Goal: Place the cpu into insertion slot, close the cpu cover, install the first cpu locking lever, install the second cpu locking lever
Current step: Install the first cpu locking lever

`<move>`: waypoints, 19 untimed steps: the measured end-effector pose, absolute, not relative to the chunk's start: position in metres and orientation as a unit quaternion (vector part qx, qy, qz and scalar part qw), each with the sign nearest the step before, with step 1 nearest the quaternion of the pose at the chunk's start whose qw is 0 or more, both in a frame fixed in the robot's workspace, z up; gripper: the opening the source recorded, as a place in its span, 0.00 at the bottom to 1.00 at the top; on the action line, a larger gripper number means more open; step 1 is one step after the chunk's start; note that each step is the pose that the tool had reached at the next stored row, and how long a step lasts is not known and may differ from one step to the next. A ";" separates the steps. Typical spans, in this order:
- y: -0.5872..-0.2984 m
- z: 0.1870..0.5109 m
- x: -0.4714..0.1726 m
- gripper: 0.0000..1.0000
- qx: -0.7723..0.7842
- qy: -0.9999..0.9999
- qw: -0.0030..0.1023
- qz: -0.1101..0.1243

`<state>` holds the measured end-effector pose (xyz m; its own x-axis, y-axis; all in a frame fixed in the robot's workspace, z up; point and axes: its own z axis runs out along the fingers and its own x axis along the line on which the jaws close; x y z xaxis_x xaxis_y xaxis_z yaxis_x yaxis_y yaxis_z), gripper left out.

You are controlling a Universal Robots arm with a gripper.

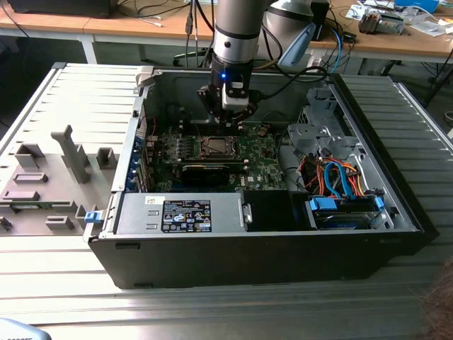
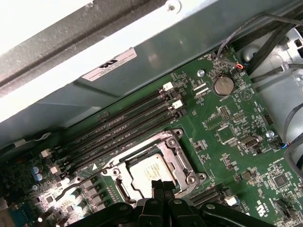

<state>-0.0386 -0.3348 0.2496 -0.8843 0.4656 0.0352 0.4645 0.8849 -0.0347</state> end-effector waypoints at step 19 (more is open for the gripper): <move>-0.335 0.250 -0.039 0.11 -0.225 -0.974 0.021 0.013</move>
<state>-0.0386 -0.3348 0.2496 -0.8978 0.4391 0.0351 0.4380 0.8983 -0.0346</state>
